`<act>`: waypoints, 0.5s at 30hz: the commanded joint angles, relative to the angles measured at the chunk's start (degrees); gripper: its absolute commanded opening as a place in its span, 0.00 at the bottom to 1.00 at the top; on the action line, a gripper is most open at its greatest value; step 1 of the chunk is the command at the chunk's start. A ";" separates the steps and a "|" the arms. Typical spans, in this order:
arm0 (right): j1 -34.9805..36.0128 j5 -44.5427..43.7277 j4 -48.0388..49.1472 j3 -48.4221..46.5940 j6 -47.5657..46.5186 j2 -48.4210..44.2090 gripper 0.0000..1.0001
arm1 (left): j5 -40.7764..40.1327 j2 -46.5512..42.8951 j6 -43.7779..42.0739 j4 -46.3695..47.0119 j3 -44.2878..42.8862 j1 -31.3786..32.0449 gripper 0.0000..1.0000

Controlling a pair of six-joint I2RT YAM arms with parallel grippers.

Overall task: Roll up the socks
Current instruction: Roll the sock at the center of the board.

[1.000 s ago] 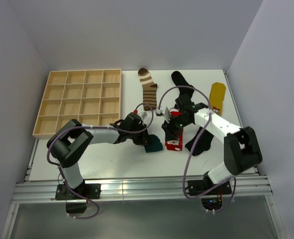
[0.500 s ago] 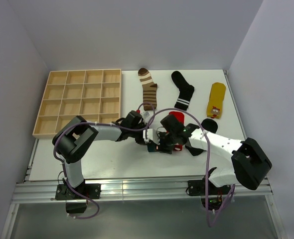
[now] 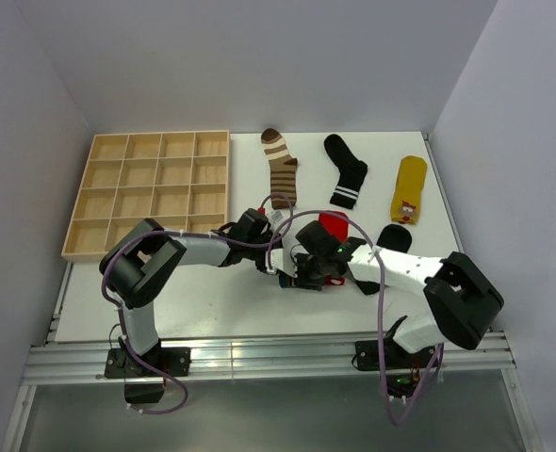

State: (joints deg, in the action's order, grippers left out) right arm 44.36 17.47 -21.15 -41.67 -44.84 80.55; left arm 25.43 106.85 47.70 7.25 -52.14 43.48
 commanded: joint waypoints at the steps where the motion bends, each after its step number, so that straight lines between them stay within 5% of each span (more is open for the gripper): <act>1: 0.38 -0.60 0.50 -1.47 1.41 2.76 0.48 | -3.90 4.07 -4.02 -11.73 2.75 0.37 0.00; 5: -0.67 2.37 -1.43 -4.11 2.65 5.93 0.25 | -3.72 2.76 -4.46 -9.89 3.62 0.37 0.02; 15: -9.73 16.88 -18.83 -15.98 0.90 15.86 0.20 | -8.90 -7.87 -2.18 3.82 9.86 -0.50 0.33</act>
State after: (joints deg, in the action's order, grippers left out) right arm 37.10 30.37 -33.76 -55.79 -43.57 94.08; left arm 20.95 101.32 47.24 12.45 -45.50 43.20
